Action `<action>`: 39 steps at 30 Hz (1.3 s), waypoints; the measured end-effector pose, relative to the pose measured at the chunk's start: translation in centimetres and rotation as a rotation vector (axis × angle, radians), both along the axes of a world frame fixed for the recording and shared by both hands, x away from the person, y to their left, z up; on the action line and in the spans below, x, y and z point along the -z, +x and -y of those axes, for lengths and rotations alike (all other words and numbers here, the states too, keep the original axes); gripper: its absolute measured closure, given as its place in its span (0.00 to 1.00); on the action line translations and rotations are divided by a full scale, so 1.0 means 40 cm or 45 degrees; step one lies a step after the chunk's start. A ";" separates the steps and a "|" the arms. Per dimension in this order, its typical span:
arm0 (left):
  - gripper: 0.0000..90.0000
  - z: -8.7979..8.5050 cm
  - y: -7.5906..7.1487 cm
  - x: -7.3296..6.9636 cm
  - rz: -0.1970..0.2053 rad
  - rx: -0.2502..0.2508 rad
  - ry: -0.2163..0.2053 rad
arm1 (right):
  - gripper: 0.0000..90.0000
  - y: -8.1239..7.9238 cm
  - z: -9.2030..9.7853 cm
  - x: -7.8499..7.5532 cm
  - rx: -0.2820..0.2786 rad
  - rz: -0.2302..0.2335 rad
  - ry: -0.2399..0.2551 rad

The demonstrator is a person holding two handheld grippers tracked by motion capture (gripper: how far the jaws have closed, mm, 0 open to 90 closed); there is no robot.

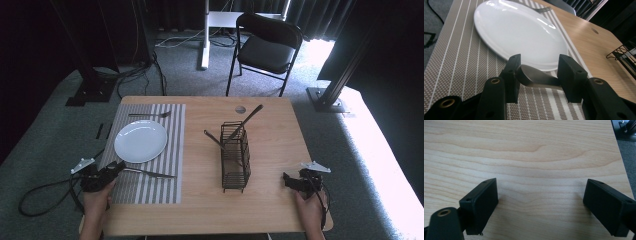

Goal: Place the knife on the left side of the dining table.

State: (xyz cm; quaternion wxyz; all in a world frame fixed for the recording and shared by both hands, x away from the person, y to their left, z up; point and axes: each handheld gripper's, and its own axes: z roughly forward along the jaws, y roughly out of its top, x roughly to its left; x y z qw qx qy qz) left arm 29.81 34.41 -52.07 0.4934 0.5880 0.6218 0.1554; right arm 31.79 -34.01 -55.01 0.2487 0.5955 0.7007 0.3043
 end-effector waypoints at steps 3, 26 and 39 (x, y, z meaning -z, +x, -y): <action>0.58 -0.003 0.005 0.011 -0.028 -0.017 0.051 | 0.13 0.000 0.000 0.000 0.000 0.000 0.000; 0.50 0.001 0.058 0.055 -0.143 -0.027 0.226 | 0.13 0.000 0.000 0.000 0.000 0.000 0.000; 0.45 0.021 -0.031 0.042 -0.080 -0.039 0.321 | 0.13 0.000 0.000 0.000 0.000 0.000 0.000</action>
